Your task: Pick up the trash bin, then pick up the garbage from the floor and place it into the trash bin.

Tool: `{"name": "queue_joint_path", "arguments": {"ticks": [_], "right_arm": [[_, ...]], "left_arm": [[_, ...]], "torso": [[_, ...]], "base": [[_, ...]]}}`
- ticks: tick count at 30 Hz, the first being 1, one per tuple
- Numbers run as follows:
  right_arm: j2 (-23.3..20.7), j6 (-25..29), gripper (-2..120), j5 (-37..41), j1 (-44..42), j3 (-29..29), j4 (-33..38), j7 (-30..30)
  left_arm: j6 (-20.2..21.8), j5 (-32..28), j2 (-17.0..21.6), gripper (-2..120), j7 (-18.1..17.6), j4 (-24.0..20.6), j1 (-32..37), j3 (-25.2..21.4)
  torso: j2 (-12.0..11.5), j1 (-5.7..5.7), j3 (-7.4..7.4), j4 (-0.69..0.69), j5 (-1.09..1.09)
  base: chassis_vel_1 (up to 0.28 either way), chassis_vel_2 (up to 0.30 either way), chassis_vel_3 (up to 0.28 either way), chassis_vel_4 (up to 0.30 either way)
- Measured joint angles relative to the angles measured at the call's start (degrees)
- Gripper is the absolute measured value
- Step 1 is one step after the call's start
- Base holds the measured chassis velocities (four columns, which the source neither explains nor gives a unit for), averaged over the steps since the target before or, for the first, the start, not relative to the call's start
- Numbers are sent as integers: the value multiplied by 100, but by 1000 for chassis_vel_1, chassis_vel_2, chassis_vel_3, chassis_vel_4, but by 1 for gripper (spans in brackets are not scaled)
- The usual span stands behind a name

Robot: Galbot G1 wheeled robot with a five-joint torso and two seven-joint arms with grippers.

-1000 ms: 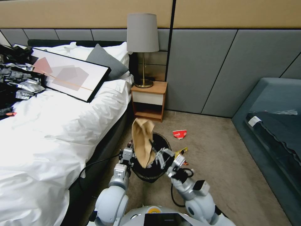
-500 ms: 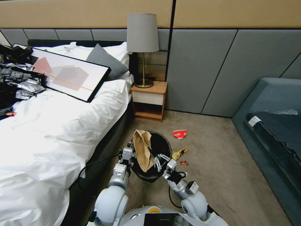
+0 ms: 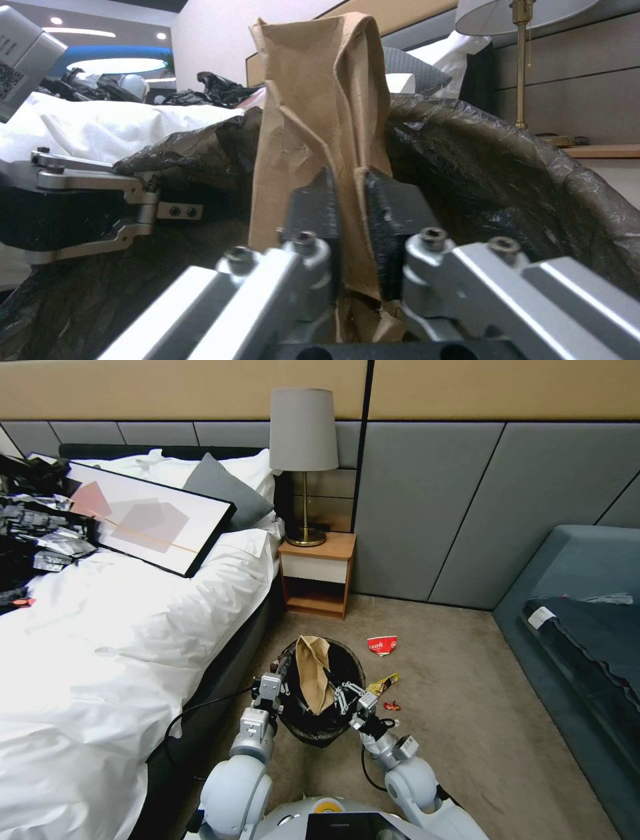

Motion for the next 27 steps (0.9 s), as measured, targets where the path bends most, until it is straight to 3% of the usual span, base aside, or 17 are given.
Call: {"name": "queue_joint_path", "arguments": {"ticks": [6,9,14,16,18,20,27], "right_arm": [[17,-3,34,-30,8,0,0,6],[24,-7,48,-41,-13,3,40,10],[33,-19,60,-39,-48,-8,68,27],[30,-21,74,-53,-67,-10,85,30],[27,-22,76,-54,-68,-10,99,30],[16,-29,87,-63,-67,-7,142,30],[1,-26,107,-193,-150,62,508,31]], "left_arm": [[0,-2,6,0,-1,0,0,-11],[0,-4,4,0,1,0,0,-11],[0,-6,-9,0,2,0,-10,-11],[0,-9,-6,0,4,3,-15,-9],[0,-9,-3,0,4,3,-15,-9],[0,-14,6,0,4,3,-18,-12],[2,-28,30,0,4,16,-38,-14]], "torso": [[0,0,0,0,0],[0,0,0,0,0],[0,0,0,0,0],[0,0,0,0,0],[0,0,0,0,0],[0,0,0,1,0],[0,0,0,1,0]], "base": [[0,0,0,0],[0,0,0,0],[0,0,0,0],[0,0,0,0],[0,0,0,0],[0,0,0,0],[0,0,0,0]]}}
